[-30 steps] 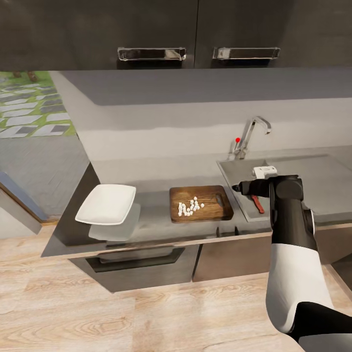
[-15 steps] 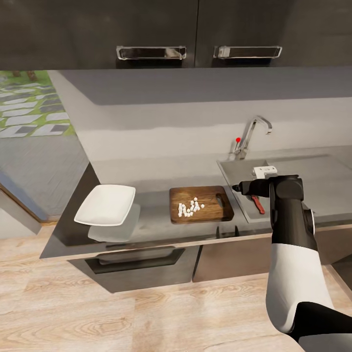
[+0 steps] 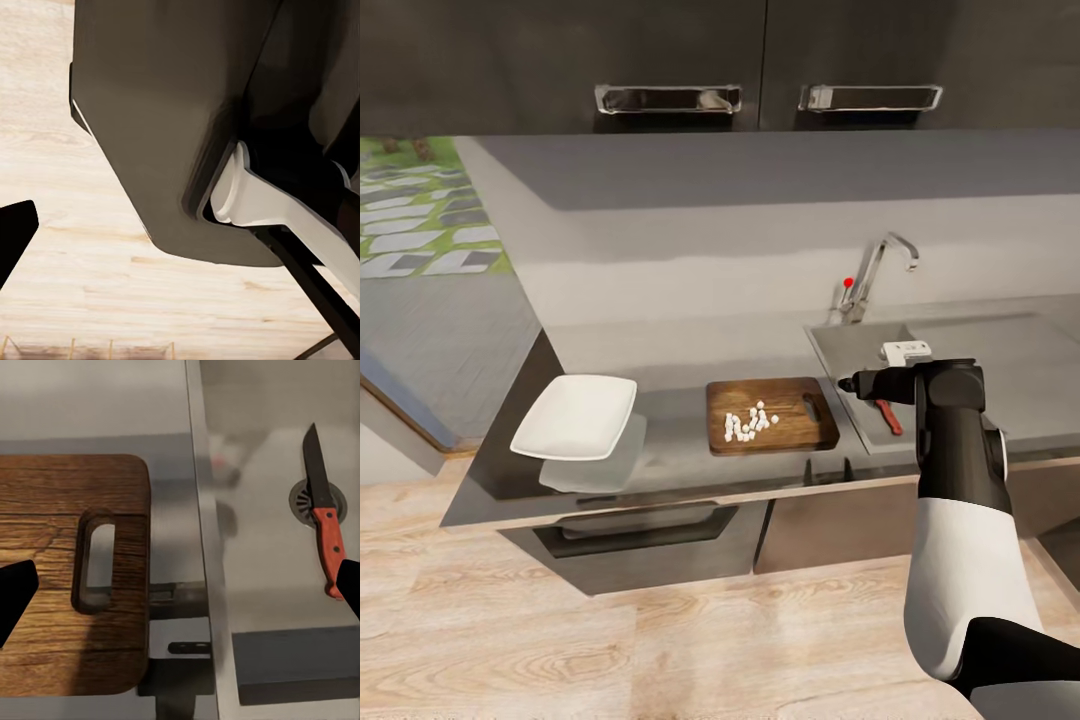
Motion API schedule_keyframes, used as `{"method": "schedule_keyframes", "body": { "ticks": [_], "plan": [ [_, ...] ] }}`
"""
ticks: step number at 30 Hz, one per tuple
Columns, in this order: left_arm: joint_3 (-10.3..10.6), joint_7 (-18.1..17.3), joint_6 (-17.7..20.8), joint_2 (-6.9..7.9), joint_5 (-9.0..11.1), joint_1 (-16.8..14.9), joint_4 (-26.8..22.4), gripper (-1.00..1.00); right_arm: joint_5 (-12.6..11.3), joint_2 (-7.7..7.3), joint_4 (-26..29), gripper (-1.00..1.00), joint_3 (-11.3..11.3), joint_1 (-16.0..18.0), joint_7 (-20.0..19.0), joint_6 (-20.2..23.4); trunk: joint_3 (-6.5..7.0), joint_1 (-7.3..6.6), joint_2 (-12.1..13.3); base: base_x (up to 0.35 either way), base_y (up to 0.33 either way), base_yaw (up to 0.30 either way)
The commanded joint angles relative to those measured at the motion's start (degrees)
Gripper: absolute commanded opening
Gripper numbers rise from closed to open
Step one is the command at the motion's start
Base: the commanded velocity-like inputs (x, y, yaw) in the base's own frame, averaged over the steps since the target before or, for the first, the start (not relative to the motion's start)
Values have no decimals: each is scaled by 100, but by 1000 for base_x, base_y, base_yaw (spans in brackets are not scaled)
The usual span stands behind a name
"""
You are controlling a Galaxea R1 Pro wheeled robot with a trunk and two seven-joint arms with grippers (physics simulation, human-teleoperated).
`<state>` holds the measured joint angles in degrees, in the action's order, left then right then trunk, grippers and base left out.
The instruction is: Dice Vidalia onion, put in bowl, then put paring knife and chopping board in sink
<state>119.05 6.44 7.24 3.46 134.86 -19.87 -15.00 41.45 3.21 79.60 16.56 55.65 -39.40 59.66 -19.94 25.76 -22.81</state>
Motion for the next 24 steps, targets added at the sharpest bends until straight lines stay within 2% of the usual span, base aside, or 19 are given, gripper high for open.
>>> {"method": "schedule_keyframes", "body": {
  "ticks": [1, 15, 24],
  "plan": [
    [13, 30, -3, 7, 14, -8, -21, 100, 56, 5, 4, 100, 14, 7, -59, 11, -19, 3, -11, 0, 0, 0],
    [21, 32, -3, 23, 14, 18, -21, 100, 56, 4, 6, 100, 22, 7, -59, 11, -101, 3, -11, 4, 0, 0],
    [21, 32, -8, 23, 14, 18, -21, 100, 56, 5, 5, 100, 22, 7, -59, 11, -103, 3, -11, 179, 0, 0]
  ]
}}
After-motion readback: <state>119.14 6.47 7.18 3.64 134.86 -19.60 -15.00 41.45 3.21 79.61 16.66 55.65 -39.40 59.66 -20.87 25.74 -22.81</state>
